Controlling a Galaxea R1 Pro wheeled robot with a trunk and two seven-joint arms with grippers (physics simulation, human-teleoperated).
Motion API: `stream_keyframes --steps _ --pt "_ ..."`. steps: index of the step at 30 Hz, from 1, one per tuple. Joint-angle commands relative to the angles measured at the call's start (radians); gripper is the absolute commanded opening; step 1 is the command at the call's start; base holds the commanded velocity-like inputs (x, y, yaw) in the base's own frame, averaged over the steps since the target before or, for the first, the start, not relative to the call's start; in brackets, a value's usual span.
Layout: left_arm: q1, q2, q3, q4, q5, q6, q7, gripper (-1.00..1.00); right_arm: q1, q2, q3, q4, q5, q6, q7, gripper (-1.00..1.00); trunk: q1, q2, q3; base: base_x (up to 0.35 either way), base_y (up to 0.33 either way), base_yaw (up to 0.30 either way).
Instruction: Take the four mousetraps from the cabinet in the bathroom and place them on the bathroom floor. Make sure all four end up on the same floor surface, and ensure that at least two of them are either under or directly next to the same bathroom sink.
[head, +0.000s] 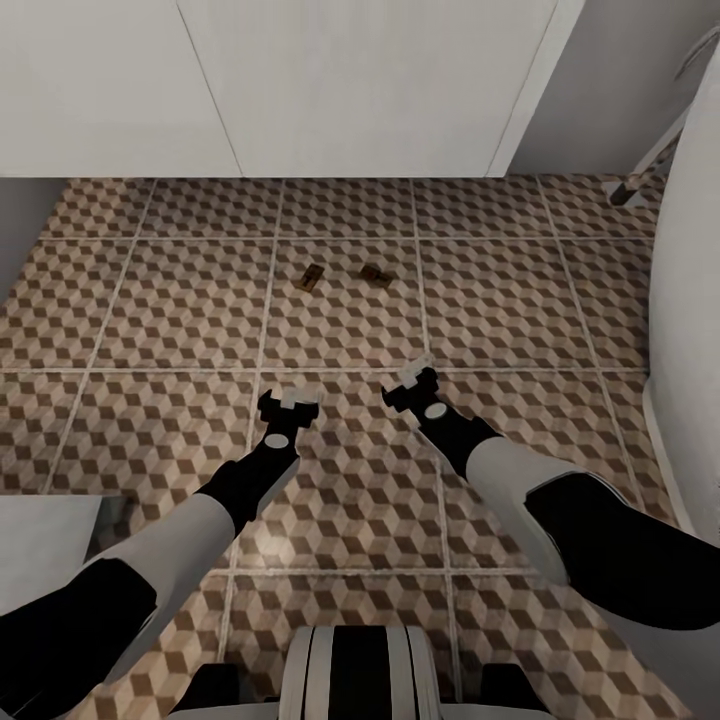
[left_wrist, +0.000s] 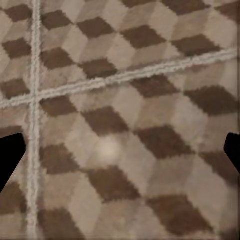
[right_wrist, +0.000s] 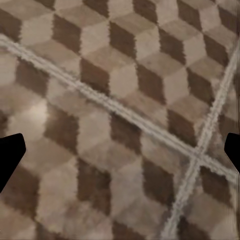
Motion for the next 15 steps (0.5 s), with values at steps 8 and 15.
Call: stream_keyframes --steps 8,15 --pt "0.041 0.000 -0.008 0.000 0.010 -0.002 0.007 1.00 0.027 0.000 0.000 0.030 0.010 -0.048 -0.006 1.00 -0.004 0.002 0.031 0.000 0.000 0.000" --pt "0.095 0.002 -0.008 0.001 0.010 -0.007 0.005 1.00 0.078 0.000 0.000 0.032 0.010 -0.070 -0.006 1.00 -0.007 0.003 0.058 0.000 0.000 0.000"
